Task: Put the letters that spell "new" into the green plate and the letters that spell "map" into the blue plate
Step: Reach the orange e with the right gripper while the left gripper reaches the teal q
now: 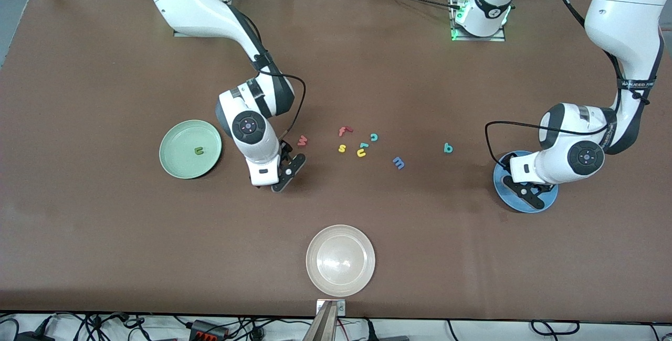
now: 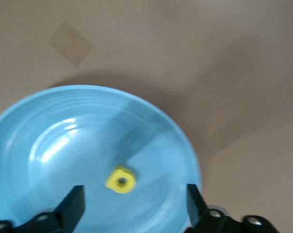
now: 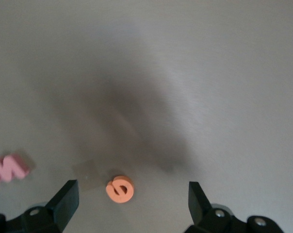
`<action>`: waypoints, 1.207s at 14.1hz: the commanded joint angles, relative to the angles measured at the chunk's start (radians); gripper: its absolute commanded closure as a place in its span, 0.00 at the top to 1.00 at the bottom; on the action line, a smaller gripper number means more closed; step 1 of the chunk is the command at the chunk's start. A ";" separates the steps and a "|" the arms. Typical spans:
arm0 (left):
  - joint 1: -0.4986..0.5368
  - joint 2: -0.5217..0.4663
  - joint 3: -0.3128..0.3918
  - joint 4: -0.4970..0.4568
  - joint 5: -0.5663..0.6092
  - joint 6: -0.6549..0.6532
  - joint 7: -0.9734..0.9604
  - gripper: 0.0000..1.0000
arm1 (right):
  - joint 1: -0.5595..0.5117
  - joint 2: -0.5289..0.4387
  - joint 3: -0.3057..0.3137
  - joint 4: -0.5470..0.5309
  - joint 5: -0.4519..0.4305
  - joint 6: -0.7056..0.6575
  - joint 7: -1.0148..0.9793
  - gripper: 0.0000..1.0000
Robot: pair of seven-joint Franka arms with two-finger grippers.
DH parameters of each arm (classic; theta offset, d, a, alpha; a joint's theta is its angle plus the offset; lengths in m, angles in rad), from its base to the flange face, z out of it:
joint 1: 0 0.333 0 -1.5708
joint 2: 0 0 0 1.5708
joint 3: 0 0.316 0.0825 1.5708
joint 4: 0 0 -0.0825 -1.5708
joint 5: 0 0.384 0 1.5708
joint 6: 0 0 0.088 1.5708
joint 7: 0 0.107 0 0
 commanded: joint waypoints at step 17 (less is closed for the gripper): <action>-0.045 -0.090 -0.188 -0.354 -0.094 0.341 -0.715 1.00 | 0.014 0.009 0.001 -0.053 -0.052 0.024 -0.301 0.77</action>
